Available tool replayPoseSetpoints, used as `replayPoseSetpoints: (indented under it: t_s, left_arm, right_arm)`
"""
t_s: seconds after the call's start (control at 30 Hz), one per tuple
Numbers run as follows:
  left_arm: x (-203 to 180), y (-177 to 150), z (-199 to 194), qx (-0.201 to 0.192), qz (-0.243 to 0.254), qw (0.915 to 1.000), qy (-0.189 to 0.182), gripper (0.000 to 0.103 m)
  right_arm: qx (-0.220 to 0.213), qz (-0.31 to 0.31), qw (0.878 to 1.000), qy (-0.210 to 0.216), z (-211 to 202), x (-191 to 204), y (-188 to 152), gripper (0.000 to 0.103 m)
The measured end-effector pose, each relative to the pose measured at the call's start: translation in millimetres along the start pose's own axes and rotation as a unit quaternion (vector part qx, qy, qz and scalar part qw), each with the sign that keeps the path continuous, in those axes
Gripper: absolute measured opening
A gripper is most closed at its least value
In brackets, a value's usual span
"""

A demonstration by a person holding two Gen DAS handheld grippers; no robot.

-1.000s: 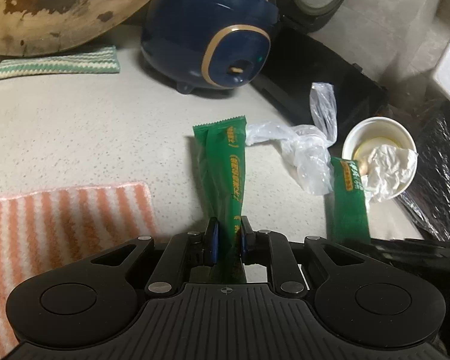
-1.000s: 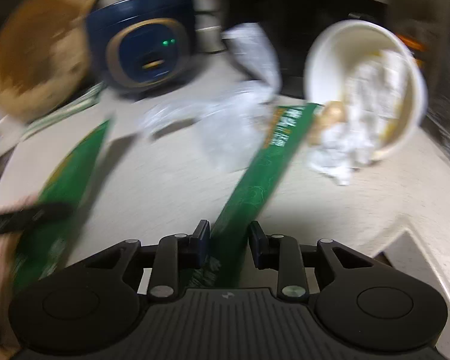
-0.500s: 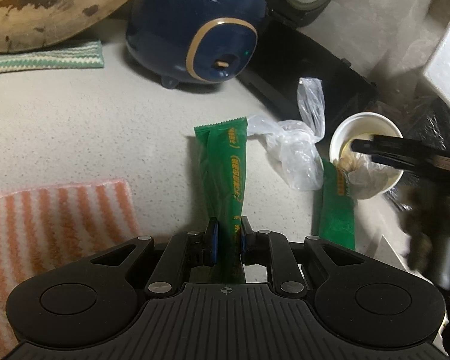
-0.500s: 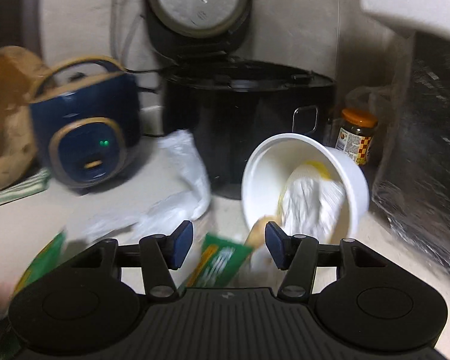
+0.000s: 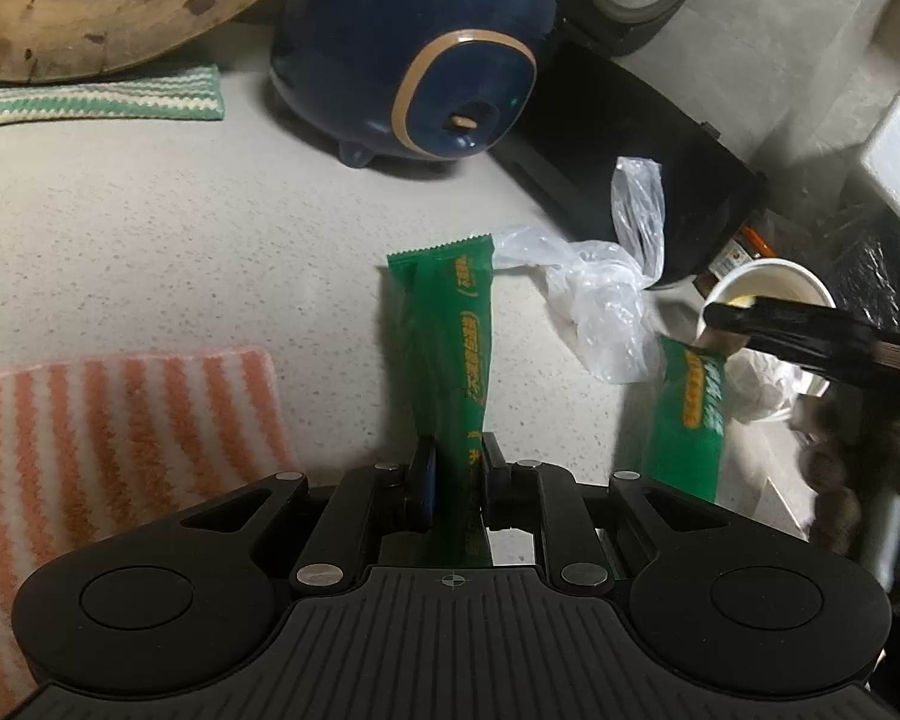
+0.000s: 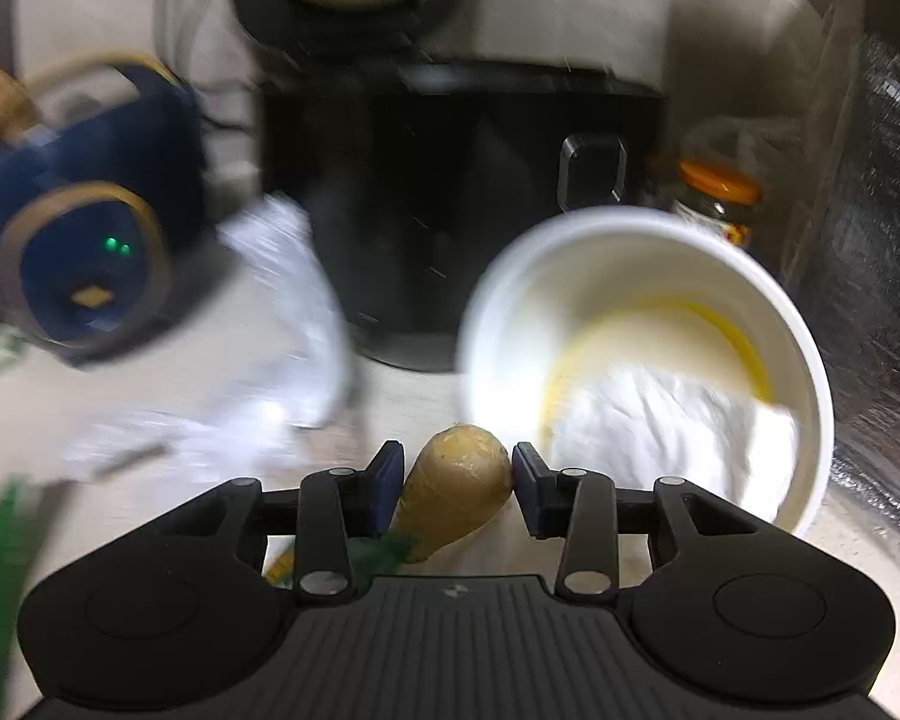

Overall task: Collect trash
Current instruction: 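Reach the right gripper toward the white bowl while the left holds the wrapper, then close the right gripper around the ginger root beside the white bowl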

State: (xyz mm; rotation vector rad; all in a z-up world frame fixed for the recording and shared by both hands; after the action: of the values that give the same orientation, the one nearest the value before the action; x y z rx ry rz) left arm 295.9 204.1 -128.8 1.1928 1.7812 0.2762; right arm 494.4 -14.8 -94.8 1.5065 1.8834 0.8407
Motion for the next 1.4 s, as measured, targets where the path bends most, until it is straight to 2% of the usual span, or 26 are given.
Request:
replayPoseSetpoints:
  t_s: [0.07, 0.23, 0.3, 0.4, 0.43, 0.5, 0.63, 0.7, 0.8, 0.87, 1.0, 1.1, 1.23, 1.37, 1.4]
  left_arm:
    - [-1.8, 0.5, 2.8, 0.002, 0.001, 1.0000, -0.003, 0.017]
    - [-7.4, 2.1, 8.9, 0.007, 0.010, 0.9999, -0.009, 0.017]
    - [-8.1, 3.0, 9.2, 0.008, 0.015, 0.9998, -0.009, 0.017]
    - [-7.6, 3.8, 8.5, 0.006, 0.015, 0.9998, -0.007, 0.017]
    - [-7.0, 3.9, 8.1, 0.005, 0.014, 0.9999, -0.006, 0.017]
    - [-6.5, 3.6, 8.0, 0.006, 0.013, 0.9999, -0.005, 0.017]
    - [-7.2, 4.4, 9.1, 0.012, 0.015, 0.9998, -0.007, 0.017]
    - [-9.3, 4.5, 8.3, 0.017, 0.022, 0.9996, -0.009, 0.017]
    - [-9.3, 3.6, 6.3, 0.020, 0.026, 0.9994, -0.010, 0.017]
    - [-7.6, 2.5, 3.9, 0.020, 0.025, 0.9995, -0.008, 0.017]
    - [-4.2, 2.1, 0.0, 0.020, 0.020, 0.9996, -0.006, 0.017]
    - [-5.0, 2.4, -2.2, 0.019, 0.021, 0.9996, -0.006, 0.017]
    - [-4.7, 0.2, -1.9, 0.021, 0.018, 0.9996, -0.004, 0.017]
    - [-5.6, -2.8, -2.1, 0.025, 0.017, 0.9995, -0.004, 0.017]
    - [-6.1, -3.2, -2.5, 0.024, 0.017, 0.9995, -0.004, 0.017]
  right_arm:
    - [0.004, 0.011, 0.999, 0.045, -16.6, 1.9, -7.3, 0.039]
    - [0.023, -0.013, 0.995, 0.100, -30.2, 14.3, -35.7, 0.039]
    - [0.030, -0.015, 0.995, 0.094, -35.2, 12.7, -39.0, 0.041]
    - [0.020, -0.004, 0.997, 0.078, -52.0, 3.5, -41.6, 0.056]
    - [0.021, 0.002, 0.997, 0.077, -57.6, 0.0, -42.6, 0.056]
    - [0.045, 0.022, 0.994, 0.100, -65.8, -2.7, -45.9, 0.056]
    - [0.119, 0.054, 0.972, 0.193, -80.6, 21.2, -70.5, 0.056]
    - [0.137, 0.043, 0.968, 0.206, -82.4, 43.3, -80.9, 0.056]
    - [0.142, 0.017, 0.968, 0.206, -82.0, 69.9, -90.6, 0.055]
    - [0.131, -0.022, 0.973, 0.187, -81.8, 83.4, -91.9, 0.030]
    - [0.099, -0.021, 0.982, 0.158, -70.6, 82.8, -75.6, 0.014]
    - [0.070, -0.010, 0.989, 0.129, -57.1, 70.7, -56.2, 0.012]
    - [0.038, -0.020, 0.990, 0.131, -51.0, 62.1, -37.6, 0.012]
    - [0.044, -0.042, 0.988, 0.139, -47.3, 64.4, -34.6, 0.013]
    - [0.044, -0.045, 0.989, 0.136, -46.3, 64.7, -34.3, 0.016]
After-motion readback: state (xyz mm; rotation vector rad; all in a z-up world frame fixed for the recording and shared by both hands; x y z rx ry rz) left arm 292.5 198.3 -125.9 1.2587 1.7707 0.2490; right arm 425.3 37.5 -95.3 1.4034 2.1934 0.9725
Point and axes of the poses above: each gripper's, at about its wrist camera, not at the fingertips, and z roughly the way its jaws point, x to its left, y to its top, the point moved 5 cm from there along z, roughly the way its jaws point, and after that the axes turned 14 degrees about -y, right-handed, at the moved point
